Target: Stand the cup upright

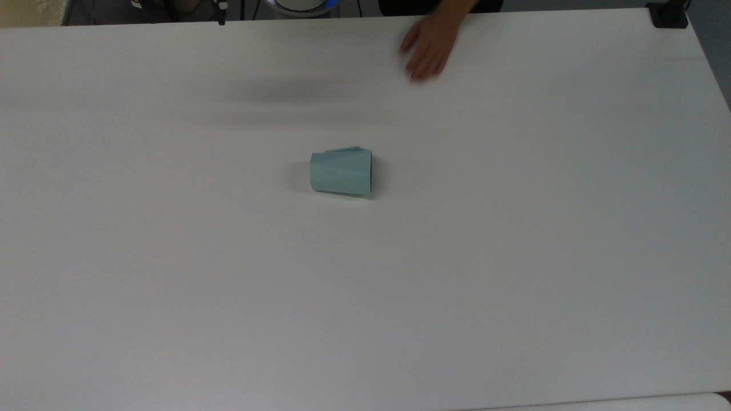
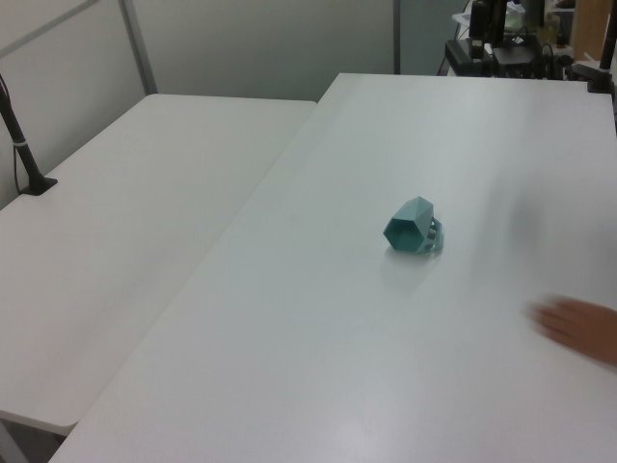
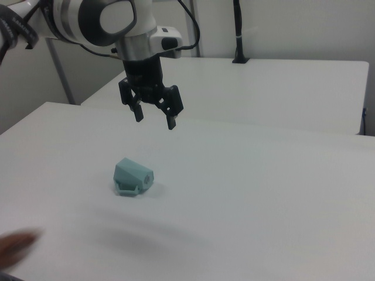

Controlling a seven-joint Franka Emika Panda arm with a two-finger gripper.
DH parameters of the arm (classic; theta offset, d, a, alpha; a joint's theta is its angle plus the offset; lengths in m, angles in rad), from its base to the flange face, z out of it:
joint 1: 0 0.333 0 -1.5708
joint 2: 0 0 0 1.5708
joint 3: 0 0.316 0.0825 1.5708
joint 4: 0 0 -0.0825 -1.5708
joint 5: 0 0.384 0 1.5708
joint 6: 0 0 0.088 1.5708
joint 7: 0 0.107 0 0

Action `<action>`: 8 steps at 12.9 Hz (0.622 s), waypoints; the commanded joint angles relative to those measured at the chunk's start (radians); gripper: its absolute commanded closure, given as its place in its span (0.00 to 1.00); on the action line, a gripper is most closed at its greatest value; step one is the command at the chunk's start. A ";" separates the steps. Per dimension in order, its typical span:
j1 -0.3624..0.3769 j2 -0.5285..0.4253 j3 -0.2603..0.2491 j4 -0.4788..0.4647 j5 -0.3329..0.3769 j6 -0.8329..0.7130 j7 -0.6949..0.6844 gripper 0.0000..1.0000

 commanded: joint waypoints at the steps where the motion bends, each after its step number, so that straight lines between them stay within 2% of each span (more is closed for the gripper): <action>1: 0.002 -0.017 -0.006 -0.015 -0.009 0.046 0.029 0.00; 3: 0.002 -0.018 -0.023 -0.012 0.001 0.046 0.030 0.00; 8: 0.005 -0.020 -0.023 -0.015 0.001 0.037 0.040 0.00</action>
